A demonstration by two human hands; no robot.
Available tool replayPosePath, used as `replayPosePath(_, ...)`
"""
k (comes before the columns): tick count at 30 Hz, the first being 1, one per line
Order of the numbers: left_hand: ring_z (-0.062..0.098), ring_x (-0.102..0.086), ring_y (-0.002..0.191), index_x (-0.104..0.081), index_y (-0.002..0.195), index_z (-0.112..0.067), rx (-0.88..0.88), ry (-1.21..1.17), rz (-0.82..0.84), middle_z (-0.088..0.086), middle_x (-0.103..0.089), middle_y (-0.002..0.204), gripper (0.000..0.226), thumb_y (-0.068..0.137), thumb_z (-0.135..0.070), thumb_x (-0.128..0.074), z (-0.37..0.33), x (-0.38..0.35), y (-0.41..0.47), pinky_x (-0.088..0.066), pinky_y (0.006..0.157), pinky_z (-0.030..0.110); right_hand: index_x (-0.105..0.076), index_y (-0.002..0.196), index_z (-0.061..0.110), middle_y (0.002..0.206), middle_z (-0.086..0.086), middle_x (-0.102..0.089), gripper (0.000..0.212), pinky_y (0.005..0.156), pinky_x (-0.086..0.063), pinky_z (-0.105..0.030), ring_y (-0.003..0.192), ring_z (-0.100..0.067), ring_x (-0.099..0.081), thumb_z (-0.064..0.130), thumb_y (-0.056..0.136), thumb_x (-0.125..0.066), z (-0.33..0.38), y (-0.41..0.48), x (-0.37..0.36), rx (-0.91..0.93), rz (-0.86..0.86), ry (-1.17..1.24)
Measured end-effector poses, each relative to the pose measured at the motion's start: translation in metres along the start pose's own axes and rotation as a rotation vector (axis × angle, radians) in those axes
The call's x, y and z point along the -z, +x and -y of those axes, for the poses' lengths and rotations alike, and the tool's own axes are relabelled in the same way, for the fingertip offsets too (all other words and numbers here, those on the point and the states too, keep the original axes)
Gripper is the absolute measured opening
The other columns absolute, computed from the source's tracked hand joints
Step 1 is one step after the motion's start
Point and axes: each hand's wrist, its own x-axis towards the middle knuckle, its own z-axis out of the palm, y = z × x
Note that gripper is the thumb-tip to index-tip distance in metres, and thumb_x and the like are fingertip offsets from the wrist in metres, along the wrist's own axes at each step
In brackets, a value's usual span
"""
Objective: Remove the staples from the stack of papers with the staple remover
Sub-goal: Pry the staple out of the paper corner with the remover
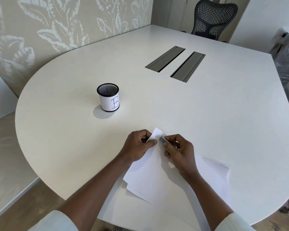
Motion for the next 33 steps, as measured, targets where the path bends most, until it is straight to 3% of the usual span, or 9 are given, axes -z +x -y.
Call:
replayPosePath(4,0.012,-0.051,0.062,-0.072,0.078,-0.020,-0.005,0.012,-0.006,-0.002,-0.071,0.070,0.019,0.094,-0.014,-0.082,0.002,0.000,0.002,-0.041,0.063,0.026,-0.076,0.095,0.012,0.064,0.007,-0.071,0.003,0.054,-0.051,-0.024,0.053,-0.013,-0.063,0.011,0.096,-0.079,-0.002,0.000,0.001,0.007,0.016,-0.021)
replayPosePath(7,0.004,-0.047,0.054,-0.071,0.077,-0.023,-0.022,0.027,-0.007,-0.013,-0.067,0.064,0.023,0.094,-0.013,-0.081,0.003,-0.001,0.003,-0.037,0.056,0.015,-0.077,0.096,0.011,0.064,0.008,-0.072,0.008,0.053,-0.051,-0.024,0.052,-0.013,-0.064,0.004,0.096,-0.077,-0.003,0.000,0.001,0.007,0.022,-0.045)
replayPosePath(12,0.012,-0.048,0.061,-0.074,0.088,-0.004,-0.018,0.031,-0.002,0.005,-0.071,0.073,0.013,0.095,-0.013,-0.082,0.003,0.000,0.003,-0.038,0.058,0.018,-0.077,0.098,0.011,0.071,0.009,-0.076,0.010,0.054,-0.052,-0.024,0.056,-0.014,-0.066,0.002,0.096,-0.077,-0.004,0.000,-0.001,0.016,0.027,-0.049)
replayPosePath(16,0.010,-0.055,0.063,-0.075,0.088,-0.001,-0.023,0.043,-0.018,0.017,-0.079,0.082,0.013,0.094,-0.009,-0.082,0.004,-0.001,0.000,-0.041,0.060,0.016,-0.076,0.099,0.011,0.080,0.008,-0.079,0.009,0.055,-0.054,-0.027,0.057,-0.013,-0.067,0.003,0.096,-0.078,-0.007,0.001,-0.002,0.032,0.031,-0.096)
replayPosePath(19,0.008,-0.059,0.064,-0.075,0.088,0.000,-0.031,0.061,-0.021,0.011,-0.081,0.080,0.011,0.094,-0.007,-0.082,0.003,0.000,0.000,-0.044,0.063,0.017,-0.075,0.101,0.011,0.082,0.016,-0.078,0.007,0.056,-0.054,-0.025,0.055,-0.010,-0.066,0.006,0.098,-0.079,-0.010,0.002,-0.003,0.029,0.037,-0.115)
replayPosePath(22,0.021,-0.067,0.077,-0.075,0.091,0.004,-0.044,0.066,-0.025,0.021,-0.083,0.092,0.012,0.095,-0.006,-0.081,0.002,-0.001,0.000,-0.050,0.076,0.031,-0.074,0.102,0.012,0.077,0.017,-0.074,0.006,0.058,-0.053,-0.028,0.054,-0.011,-0.064,0.010,0.100,-0.079,-0.011,0.002,-0.004,0.048,0.041,-0.157)
replayPosePath(24,0.022,-0.068,0.079,-0.075,0.092,0.004,-0.049,0.070,-0.019,0.023,-0.083,0.093,0.012,0.095,-0.006,-0.081,0.001,-0.001,0.000,-0.051,0.078,0.033,-0.073,0.102,0.013,0.072,0.016,-0.072,0.007,0.057,-0.051,-0.026,0.055,-0.011,-0.063,0.015,0.102,-0.079,-0.010,0.001,-0.005,0.058,0.037,-0.157)
replayPosePath(29,0.014,-0.067,0.075,-0.075,0.091,-0.003,-0.054,0.085,-0.008,0.016,-0.084,0.092,0.010,0.095,-0.009,-0.082,0.002,-0.001,-0.002,-0.051,0.074,0.026,-0.075,0.106,0.016,0.067,0.007,-0.070,0.014,0.056,-0.048,-0.021,0.057,-0.012,-0.063,0.029,0.103,-0.079,-0.001,0.003,-0.004,0.016,0.000,-0.072)
replayPosePath(33,0.009,-0.061,0.066,-0.075,0.086,-0.010,-0.043,0.095,-0.026,0.010,-0.081,0.083,0.011,0.095,-0.012,-0.081,0.001,-0.001,0.000,-0.046,0.065,0.017,-0.075,0.108,0.013,0.071,0.004,-0.072,0.014,0.060,-0.052,-0.020,0.062,-0.013,-0.066,0.025,0.104,-0.079,0.000,0.001,-0.003,0.007,0.001,-0.019)
